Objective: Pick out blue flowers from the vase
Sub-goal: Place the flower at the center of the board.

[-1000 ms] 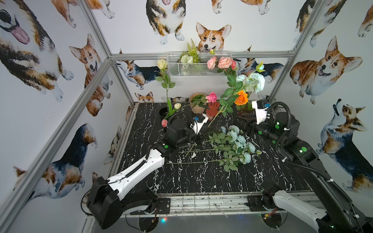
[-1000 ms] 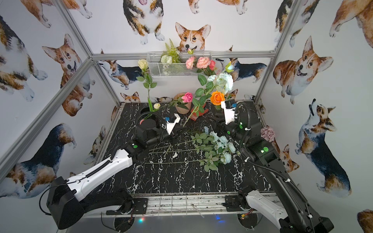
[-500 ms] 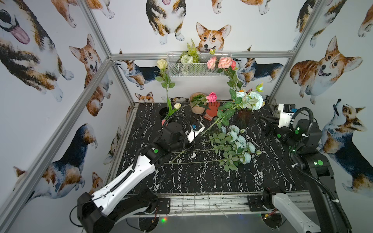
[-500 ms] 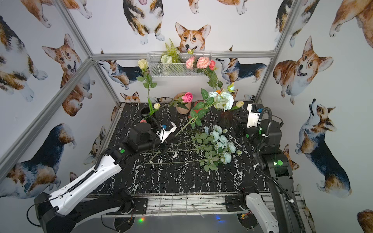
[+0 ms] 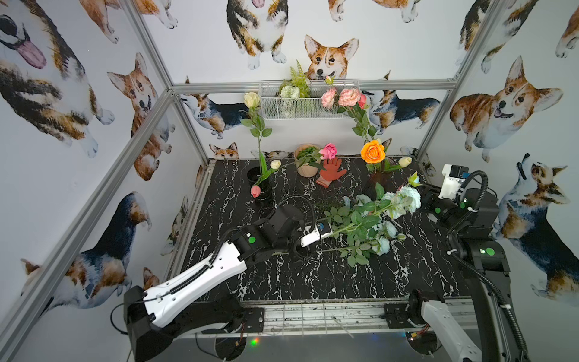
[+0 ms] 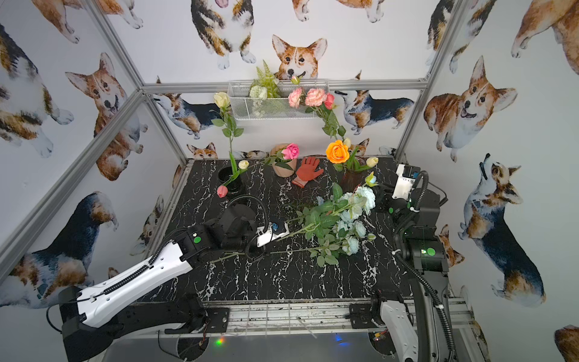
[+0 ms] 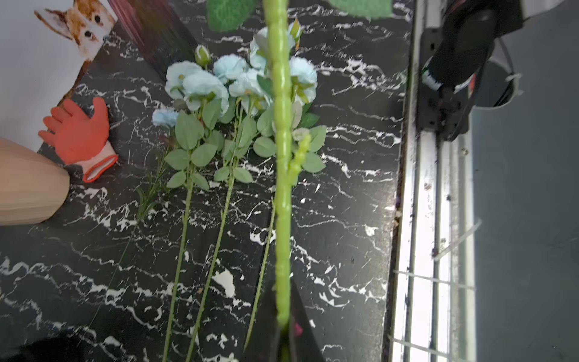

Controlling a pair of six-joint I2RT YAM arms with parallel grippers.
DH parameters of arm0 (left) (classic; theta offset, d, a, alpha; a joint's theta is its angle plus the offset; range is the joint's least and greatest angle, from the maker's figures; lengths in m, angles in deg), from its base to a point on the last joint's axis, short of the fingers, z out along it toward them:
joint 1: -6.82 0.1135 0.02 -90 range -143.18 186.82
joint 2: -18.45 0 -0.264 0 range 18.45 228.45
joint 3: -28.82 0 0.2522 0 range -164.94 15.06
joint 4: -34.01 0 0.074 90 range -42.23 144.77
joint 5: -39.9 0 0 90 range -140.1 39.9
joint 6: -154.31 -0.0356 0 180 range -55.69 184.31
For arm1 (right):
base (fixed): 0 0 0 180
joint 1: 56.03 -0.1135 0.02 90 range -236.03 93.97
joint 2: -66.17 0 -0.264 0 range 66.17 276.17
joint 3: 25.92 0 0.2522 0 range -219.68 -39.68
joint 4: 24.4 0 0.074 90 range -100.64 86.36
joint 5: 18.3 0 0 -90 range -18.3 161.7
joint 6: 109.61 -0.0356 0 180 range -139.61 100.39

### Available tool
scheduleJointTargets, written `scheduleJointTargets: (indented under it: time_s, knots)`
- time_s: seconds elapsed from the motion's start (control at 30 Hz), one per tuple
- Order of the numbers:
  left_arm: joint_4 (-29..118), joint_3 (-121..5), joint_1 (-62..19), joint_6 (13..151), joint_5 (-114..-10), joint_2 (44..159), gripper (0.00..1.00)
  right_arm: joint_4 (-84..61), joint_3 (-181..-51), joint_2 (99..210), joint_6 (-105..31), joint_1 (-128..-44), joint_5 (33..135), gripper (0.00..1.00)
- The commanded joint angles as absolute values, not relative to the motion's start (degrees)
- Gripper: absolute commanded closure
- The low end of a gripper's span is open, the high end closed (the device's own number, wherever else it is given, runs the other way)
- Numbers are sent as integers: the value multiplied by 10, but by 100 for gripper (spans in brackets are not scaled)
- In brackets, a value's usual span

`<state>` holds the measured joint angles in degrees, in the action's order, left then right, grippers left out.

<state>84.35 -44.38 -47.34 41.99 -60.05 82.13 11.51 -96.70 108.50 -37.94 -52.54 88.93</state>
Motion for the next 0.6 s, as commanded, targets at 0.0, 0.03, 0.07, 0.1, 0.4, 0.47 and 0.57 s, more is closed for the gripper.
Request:
scheduleJointTargets:
  time_s: [0.0,0.03,0.07,0.1,0.4,0.47,0.57]
  knots:
    - [865,-433,-488,392,-559,825,100,83,-960,1081,-395,-510,894,52]
    - [866,-430,-488,390,-554,827,100,83,-957,1079,-396,-503,896,52]
    - [867,-427,-491,388,-547,828,100,82,-953,1079,-397,-497,897,52]
    - [866,-423,-496,387,-538,829,100,79,-949,1077,-400,-488,899,52]
    - [848,-392,-519,383,-484,842,100,53,-921,1069,-434,-398,955,52]
    - [839,-390,-518,383,-484,853,100,44,-915,1073,-439,-395,961,52]
    - [811,-378,-518,385,-482,870,100,33,-907,1077,-443,-395,963,53]
